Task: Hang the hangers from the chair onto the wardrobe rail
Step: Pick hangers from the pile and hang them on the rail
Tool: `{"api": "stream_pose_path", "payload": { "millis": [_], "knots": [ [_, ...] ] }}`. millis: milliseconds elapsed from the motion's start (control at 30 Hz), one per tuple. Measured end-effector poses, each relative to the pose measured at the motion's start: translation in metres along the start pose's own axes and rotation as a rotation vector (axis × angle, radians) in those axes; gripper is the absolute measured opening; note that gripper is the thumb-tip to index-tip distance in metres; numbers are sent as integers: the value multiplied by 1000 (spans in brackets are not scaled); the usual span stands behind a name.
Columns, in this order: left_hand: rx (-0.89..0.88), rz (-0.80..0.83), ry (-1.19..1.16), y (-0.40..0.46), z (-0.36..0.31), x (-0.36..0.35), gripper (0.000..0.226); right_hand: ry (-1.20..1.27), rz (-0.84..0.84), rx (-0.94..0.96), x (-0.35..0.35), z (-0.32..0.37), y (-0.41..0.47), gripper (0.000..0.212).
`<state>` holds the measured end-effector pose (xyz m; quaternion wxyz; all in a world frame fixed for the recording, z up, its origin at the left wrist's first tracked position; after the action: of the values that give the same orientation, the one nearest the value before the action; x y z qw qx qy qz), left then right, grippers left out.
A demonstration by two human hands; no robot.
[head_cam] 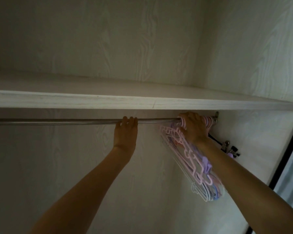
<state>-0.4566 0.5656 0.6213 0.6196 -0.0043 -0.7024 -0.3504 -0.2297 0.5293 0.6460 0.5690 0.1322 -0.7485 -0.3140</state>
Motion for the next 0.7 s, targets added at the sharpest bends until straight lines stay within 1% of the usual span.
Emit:
{"api": "stream_pose_path", "payload": {
  "millis": [100, 267, 333, 367, 433, 467, 500, 567, 633, 700],
  "knots": [
    [-6, 12, 7, 0, 1, -2, 77, 5, 43, -6, -3, 1, -2, 46],
    [28, 56, -17, -8, 8, -12, 81, -18, 47, 6, 3, 5, -14, 58],
    [22, 13, -47, -16, 6, -13, 79, 9, 40, 51, 11, 9, -32, 59],
    [5, -36, -69, -23, 2, -12, 79, 3, -3, 98, 19, 13, -43, 56],
    [-43, -141, -162, -41, -15, -10, 76, -19, -106, 204, 40, 18, -74, 41],
    [-63, -167, -226, -51, -25, -12, 70, -12, -118, 243, 46, 20, -90, 35],
    [-81, -141, -291, -64, -43, -16, 61, 11, -96, 260, 50, 16, -111, 30],
    [-59, 31, -412, -82, -71, -33, 44, 92, -37, 246, 54, 5, -151, 26],
    [-55, 211, -475, -104, -109, -49, 34, 155, 43, 166, 57, -21, -200, 25],
    [-71, 354, -499, -129, -148, -63, 29, 182, 121, 65, 57, -52, -254, 23]
  ]
}}
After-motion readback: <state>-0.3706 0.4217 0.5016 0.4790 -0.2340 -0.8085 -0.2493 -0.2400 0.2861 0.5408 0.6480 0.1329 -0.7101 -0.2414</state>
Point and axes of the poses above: each hand's wrist, its own y-axis towards the middle knuckle, its own x-axis out of the back of the hand, z = x × y, the point moved 8 cm from there along y, towards the middle knuckle, and after that the axes turned 8 degrees about -y, right-handed, at the moved point
